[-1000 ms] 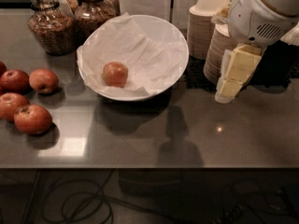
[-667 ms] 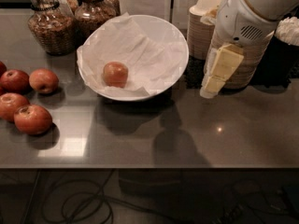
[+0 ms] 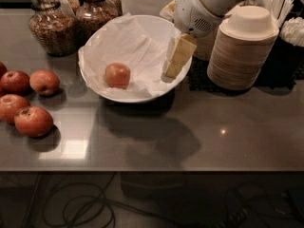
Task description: Pick apple from white bowl
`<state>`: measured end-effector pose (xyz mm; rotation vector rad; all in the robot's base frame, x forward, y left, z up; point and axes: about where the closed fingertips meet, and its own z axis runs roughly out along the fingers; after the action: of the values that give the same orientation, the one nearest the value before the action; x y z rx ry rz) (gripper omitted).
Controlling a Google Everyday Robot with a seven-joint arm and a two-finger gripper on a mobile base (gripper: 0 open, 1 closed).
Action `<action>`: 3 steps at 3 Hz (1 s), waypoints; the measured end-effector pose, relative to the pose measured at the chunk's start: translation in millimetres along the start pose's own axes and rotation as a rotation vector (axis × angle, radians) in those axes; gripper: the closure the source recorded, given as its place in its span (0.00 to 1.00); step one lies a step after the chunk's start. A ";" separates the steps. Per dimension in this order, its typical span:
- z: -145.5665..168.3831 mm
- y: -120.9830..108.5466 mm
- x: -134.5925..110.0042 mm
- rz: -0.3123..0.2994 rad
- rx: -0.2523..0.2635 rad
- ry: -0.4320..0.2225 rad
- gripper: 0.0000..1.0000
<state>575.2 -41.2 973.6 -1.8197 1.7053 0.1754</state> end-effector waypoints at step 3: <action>70.0 -14.6 -24.1 0.026 -0.111 -0.153 0.05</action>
Offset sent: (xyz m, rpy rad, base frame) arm 0.0360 0.0546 -0.0447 0.1342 0.1142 0.0805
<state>607.3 15.3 935.3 -1.8139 1.6414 0.4166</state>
